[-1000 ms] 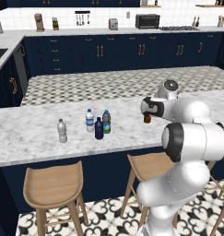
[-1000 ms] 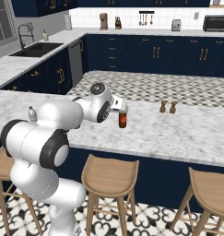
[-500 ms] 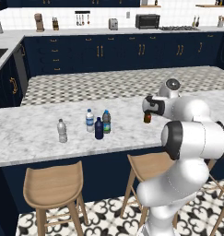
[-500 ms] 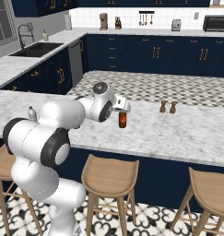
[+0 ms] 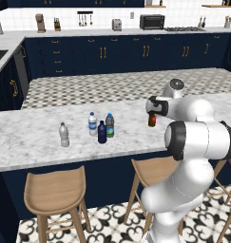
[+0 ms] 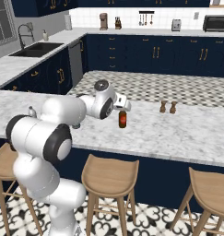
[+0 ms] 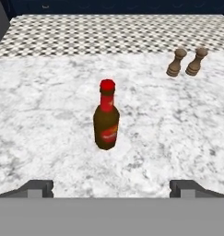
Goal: Move the plastic bottles in the middle to the plastics group, and the glass bottles in the middle to the glass group.
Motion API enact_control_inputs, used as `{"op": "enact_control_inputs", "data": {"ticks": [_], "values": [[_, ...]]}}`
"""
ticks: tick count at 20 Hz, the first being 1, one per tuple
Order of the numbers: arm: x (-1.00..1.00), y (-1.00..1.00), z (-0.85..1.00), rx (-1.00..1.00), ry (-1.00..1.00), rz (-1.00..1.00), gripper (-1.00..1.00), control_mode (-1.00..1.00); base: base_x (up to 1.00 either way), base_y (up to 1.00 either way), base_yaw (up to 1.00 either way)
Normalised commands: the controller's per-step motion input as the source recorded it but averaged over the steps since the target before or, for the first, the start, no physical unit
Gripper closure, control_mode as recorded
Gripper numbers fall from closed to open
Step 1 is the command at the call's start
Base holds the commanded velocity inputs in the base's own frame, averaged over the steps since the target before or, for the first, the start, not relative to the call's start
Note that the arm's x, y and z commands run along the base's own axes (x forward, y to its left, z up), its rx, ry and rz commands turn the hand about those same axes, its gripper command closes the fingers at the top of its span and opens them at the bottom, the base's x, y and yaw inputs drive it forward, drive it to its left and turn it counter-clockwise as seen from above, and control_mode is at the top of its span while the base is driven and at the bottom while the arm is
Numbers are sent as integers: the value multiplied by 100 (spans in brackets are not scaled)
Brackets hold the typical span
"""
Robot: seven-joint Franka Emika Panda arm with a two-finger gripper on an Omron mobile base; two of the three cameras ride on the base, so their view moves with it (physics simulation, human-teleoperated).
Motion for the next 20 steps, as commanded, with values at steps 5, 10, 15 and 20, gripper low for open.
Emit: {"op": "enact_control_inputs", "data": {"ticks": [5, 10, 15, 20], "values": [[17, 4, -7, 0, 0, 0, -100, -100, 0, 0, 0], [4, 3, -18, 0, 0, 0, -100, -100, 0, 0, 0], [6, 0, -15, 0, 0, 0, -100, -100, 0, 0, 0], [19, 0, -10, 0, 0, 0, -100, -100, 0, 0, 0]]}}
